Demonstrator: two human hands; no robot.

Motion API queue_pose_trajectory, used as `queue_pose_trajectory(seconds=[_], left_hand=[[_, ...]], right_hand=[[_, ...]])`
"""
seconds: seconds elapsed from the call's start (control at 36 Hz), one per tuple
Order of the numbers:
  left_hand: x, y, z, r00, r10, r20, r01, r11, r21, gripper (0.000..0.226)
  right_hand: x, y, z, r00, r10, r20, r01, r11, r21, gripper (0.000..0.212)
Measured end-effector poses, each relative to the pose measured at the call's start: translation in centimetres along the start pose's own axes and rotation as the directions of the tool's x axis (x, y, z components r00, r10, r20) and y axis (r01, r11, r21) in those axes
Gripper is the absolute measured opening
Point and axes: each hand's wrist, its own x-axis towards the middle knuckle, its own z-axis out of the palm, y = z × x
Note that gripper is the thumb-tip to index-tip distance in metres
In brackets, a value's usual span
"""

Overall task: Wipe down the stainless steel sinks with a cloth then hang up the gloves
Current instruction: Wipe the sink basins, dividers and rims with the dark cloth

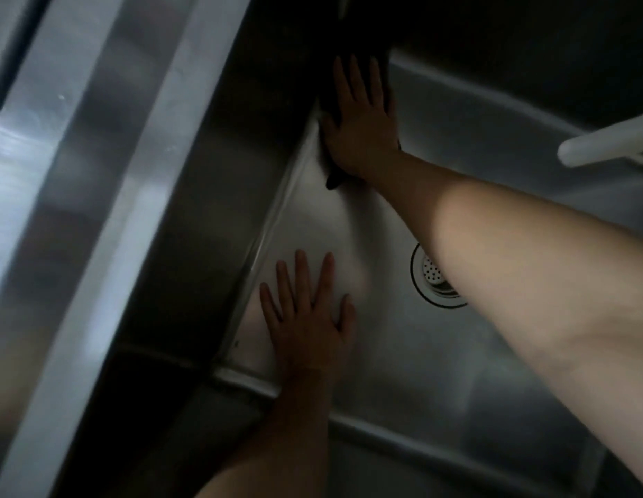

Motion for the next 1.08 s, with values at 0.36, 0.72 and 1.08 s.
queue_pose_trajectory(seconds=[0.36,0.72,1.08], left_hand=[[2.4,2.0,-8.5,0.816,-0.038,0.576,0.064,0.998,-0.025,0.078],[-4.1,-11.1,-30.5,0.965,0.229,-0.125,-0.251,0.946,-0.205,0.058],[-7.4,-14.4,-28.4,0.976,0.135,-0.169,-0.153,0.984,-0.096,0.059]], right_hand=[[-17.5,2.0,2.8,0.974,-0.196,0.116,0.198,0.98,-0.006,0.066],[-29.6,-2.3,4.1,0.778,-0.512,0.364,0.541,0.841,0.028,0.065],[-20.6,-7.3,4.4,0.976,-0.014,0.217,-0.003,0.997,0.077,0.07]])
